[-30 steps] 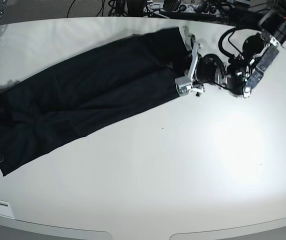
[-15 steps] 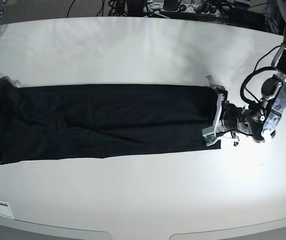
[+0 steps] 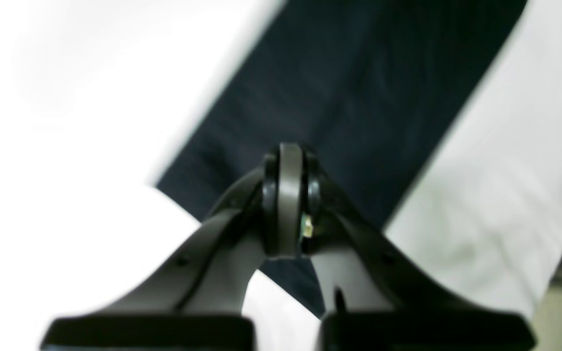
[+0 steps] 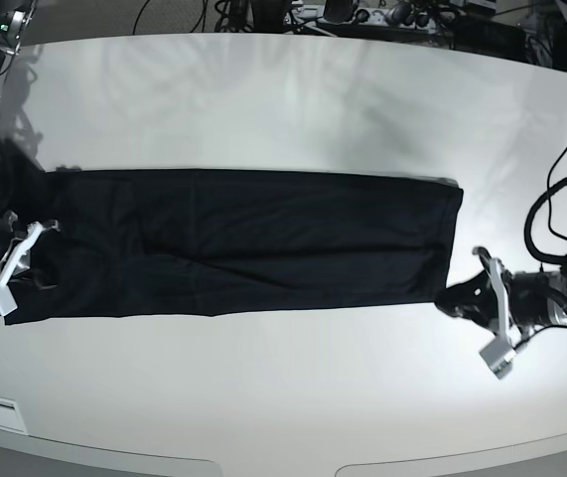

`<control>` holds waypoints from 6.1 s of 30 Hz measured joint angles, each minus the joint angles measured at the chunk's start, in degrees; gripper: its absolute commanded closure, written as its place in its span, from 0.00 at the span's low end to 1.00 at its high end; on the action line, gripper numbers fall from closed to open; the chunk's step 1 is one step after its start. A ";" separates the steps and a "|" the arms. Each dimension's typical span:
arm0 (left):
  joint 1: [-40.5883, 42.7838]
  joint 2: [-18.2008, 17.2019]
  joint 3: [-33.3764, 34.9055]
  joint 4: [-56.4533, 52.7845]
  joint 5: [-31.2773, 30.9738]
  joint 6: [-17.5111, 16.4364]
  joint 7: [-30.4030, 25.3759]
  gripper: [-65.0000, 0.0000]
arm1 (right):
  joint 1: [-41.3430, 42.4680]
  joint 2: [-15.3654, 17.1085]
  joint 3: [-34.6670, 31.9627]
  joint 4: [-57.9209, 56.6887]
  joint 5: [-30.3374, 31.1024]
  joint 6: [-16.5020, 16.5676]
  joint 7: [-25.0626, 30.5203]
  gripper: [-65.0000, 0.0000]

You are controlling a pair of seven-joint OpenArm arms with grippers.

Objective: Fold the T-shirt properly
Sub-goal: 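Grasp the strip's end with the left gripper, then fold the strip end with the left gripper toward the right gripper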

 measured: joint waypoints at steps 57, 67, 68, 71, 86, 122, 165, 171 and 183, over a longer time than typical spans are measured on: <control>16.06 16.63 -24.46 -16.57 15.30 20.28 -3.34 0.42 | -9.73 -0.37 -7.37 -1.64 -13.51 -5.05 5.95 1.00; 14.95 14.51 -26.12 -17.11 13.35 18.16 1.22 0.42 | -9.38 -0.35 -7.37 -1.64 -13.53 -4.33 5.90 1.00; 14.99 14.43 -27.10 -17.25 13.27 18.14 1.36 0.42 | -9.38 -0.37 -7.37 -1.64 -13.51 -4.33 5.92 1.00; 15.26 14.40 -30.45 -17.27 10.54 17.49 3.32 0.42 | -9.38 -0.37 -7.37 -1.64 -13.51 -4.33 5.92 1.00; 20.52 14.43 -32.00 -17.18 4.59 15.98 3.28 0.42 | -9.40 -0.37 -7.37 -1.64 -13.49 -4.61 5.92 1.00; 19.69 23.65 -32.20 -16.98 8.59 15.34 0.94 1.00 | -9.38 -0.37 -7.37 -1.64 -9.77 -3.02 5.49 1.00; 18.93 14.34 -31.95 -10.54 -13.20 5.18 12.63 1.00 | 0.09 -5.01 -11.67 -23.71 -14.97 2.08 23.30 1.00; 18.91 20.61 -31.95 -3.34 -13.42 5.20 12.70 1.00 | 0.09 -5.01 -11.67 -23.71 -14.56 1.95 23.02 1.00; 18.97 35.21 -31.89 -2.99 -12.09 0.39 9.73 1.00 | 0.24 -4.98 -11.67 -23.69 -14.56 2.75 22.25 1.00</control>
